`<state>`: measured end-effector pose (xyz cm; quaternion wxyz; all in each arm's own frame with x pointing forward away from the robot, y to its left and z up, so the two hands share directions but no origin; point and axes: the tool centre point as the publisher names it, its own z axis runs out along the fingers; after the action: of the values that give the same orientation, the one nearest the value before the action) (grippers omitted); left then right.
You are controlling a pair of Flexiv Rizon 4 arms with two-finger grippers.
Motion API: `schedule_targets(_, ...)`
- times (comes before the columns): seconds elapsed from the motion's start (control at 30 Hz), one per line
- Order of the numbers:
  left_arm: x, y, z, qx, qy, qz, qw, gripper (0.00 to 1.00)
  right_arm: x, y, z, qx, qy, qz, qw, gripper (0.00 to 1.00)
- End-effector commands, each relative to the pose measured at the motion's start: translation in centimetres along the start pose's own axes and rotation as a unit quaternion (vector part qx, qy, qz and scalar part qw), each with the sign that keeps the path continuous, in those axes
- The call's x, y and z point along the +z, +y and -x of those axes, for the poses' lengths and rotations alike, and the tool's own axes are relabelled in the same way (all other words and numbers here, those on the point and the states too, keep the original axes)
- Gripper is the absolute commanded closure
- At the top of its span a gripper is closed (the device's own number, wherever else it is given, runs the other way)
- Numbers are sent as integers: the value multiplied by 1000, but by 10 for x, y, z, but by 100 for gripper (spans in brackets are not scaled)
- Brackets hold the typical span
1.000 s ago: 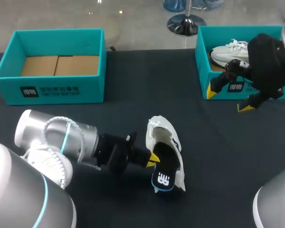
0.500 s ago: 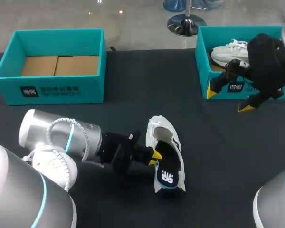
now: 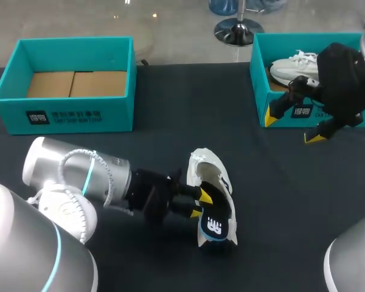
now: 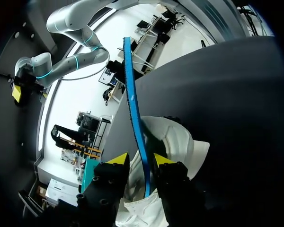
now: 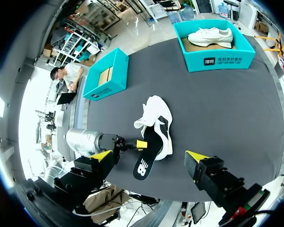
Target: Take the shoe out of the shoebox, open the shoe tongue, remove and reinsert the insole, then place the shoe into the shoebox
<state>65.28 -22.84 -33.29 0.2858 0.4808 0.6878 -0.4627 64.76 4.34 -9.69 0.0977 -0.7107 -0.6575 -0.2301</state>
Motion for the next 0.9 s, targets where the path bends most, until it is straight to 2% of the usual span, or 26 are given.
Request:
schedule_targets(0.03, -4, -8, -2, 4, 2, -3, 1000, 71, 2, 3, -2, 0, -2, -3, 1000, 0)
schedule_targets(0.17, -3, -10, -5, 8, 8, -7, 1000, 85, 2, 3, -2, 0, -2, -3, 1000, 0)
schedule_targets(0.47, 0, 6, -16, 0, 20, 6, 1000, 100, 2, 3, -2, 0, -2, -3, 1000, 0)
schedule_targets(0.63, 3, 15, -18, 1, 22, 16, 1000, 100, 2, 3, -2, 0, -2, -3, 1000, 0)
schedule_targets(0.9, 4, 28, -10, 20, 15, 42, 999, 100, 2, 3, -2, 0, -2, -3, 1000, 0)
